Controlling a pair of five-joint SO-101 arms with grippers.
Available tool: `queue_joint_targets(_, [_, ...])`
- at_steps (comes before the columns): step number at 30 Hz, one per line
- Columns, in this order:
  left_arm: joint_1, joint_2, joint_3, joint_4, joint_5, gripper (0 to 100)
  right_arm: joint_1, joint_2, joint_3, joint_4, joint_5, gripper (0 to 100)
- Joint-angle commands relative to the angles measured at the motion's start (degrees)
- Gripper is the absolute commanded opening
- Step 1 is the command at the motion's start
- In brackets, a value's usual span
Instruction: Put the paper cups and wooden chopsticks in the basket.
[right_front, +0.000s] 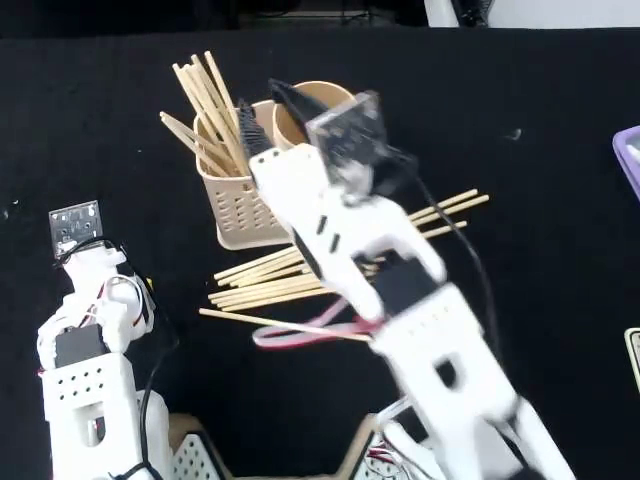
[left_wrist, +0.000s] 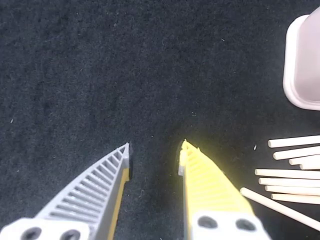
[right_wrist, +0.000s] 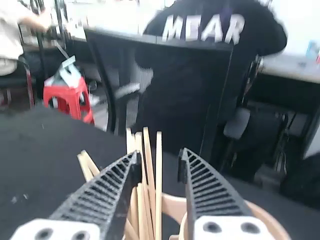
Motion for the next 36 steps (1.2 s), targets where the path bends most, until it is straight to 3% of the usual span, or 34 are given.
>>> queue_joint_targets(1, [-0.13,-0.53,-0.66,-0.97,0.18,17,-0.26,-14.29,-2.77,11.69,-0.35,12.4])
queue_joint_targets(5, [-0.13,-0.53,-0.57,-0.97,0.18,17,1.67,-28.0,1.98,27.96,-0.35,12.4])
queue_joint_targets(9, [-0.31,-0.53,-0.66,-0.97,0.18,17,11.43,-40.31,12.97,37.54,-0.35,12.3])
queue_joint_targets(13, [-0.13,-0.53,-0.66,-0.53,0.09,17,25.58,-51.3,30.37,38.51,-0.26,12.1])
queue_joint_targets(17, [1.1,-0.53,-1.19,0.7,-0.7,17,35.25,-60.7,49.54,32.09,1.58,0.7])
queue_joint_targets(20, [3.21,-0.53,-5.05,6.51,-3.25,17,36.75,-63.34,58.24,30.42,3.87,1.8])
queue_joint_targets(23, [6.55,-0.26,-7.69,10.81,-5.19,17,37.8,-62.02,57.8,29.45,2.64,1.2])
queue_joint_targets(31, [21.32,0.09,-9.27,17.14,-20.04,17,37.8,-62.73,58.86,32.44,0.88,1.2])
queue_joint_targets(36, [29.14,0.26,-13.49,23.21,-20.84,18,37.8,-62.73,58.86,32.62,0.97,1.2])
